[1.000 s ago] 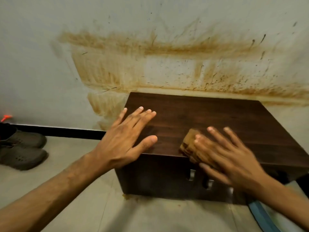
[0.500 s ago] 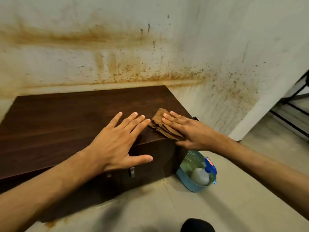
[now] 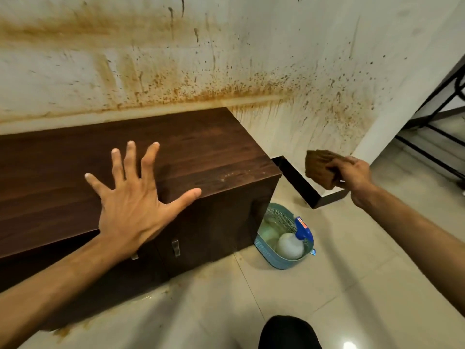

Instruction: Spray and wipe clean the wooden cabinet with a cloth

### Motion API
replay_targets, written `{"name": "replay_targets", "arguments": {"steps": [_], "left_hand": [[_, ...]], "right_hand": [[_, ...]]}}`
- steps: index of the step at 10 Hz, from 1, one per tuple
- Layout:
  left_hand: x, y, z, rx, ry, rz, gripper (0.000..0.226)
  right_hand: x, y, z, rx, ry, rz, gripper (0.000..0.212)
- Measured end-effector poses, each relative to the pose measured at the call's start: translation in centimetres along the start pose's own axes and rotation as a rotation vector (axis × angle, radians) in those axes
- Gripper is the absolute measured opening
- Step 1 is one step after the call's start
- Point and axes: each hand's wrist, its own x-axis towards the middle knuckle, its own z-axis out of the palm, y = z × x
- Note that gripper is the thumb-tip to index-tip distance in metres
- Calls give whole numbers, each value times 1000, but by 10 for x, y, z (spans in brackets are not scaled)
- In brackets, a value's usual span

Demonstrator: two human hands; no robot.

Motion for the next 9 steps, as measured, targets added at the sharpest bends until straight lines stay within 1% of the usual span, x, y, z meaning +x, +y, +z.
{"name": "replay_targets", "arguments": {"steps": [1,2,3,4,5,6,7,8,9], "left_hand": [[-2,-1,2,49,5,23,122],[-1,0,3,52,17,17,119],[-1,0,2,34,19,25,117],[0,0,1,16,28,29,116],[0,-1,2,30,30,33,117],[1,-1,1,27,22,26,116],[1,-2,1,17,8,22,116],[1,0,-2,30,0,22,116],[-2,2,0,66,6,35,116]], "right_hand": [[11,35,11,-185,-13,-27,23],[12,54,30,-396,-197,-75,20],[11,63,50,-661,-464,-186,18],[8,68,70,-896,-589,-294,21],[6,72,87,-1076,-685,-412,21],[2,75,94,-1270,-724,-486,23],[7,81,93,-1318,-769,-451,25],[24,79,89,-1242,-855,-354,29],[46,82,100,-1242,-838,-287,45]]}}
